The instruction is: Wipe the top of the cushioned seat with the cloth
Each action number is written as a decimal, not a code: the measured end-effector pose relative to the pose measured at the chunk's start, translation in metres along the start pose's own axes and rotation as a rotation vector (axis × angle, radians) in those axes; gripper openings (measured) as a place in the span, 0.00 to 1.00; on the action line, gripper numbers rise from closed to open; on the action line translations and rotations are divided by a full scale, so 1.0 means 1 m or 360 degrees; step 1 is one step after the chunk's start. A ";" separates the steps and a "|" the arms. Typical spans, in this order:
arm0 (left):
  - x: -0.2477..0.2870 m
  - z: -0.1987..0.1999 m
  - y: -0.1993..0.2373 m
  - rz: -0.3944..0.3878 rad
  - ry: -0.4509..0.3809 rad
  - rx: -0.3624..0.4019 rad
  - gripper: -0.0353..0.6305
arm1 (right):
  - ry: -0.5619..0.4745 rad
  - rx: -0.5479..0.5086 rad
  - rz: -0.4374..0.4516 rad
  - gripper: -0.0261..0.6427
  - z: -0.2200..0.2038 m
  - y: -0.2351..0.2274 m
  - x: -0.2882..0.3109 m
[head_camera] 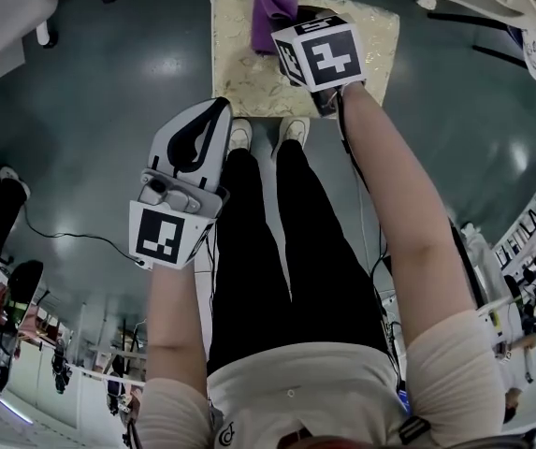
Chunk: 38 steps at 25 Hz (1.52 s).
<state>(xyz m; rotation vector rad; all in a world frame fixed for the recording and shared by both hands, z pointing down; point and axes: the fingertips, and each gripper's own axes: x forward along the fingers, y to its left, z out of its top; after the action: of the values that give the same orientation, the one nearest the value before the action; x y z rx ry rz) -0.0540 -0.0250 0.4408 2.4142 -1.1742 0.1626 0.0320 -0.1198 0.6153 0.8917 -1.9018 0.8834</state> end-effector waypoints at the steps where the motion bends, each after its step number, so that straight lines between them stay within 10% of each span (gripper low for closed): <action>1: 0.002 -0.001 -0.004 -0.0009 0.0002 0.0001 0.07 | 0.0016 -0.0008 -0.0014 0.16 -0.003 -0.004 -0.002; 38: 0.080 -0.010 -0.108 -0.0174 0.0088 -0.0016 0.07 | 0.0229 0.0002 -0.0385 0.16 -0.085 -0.180 -0.084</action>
<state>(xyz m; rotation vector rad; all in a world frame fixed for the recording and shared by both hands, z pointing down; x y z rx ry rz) 0.0806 -0.0201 0.4362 2.4420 -1.0132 0.1878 0.2484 -0.1185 0.6176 1.0067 -1.6311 0.7808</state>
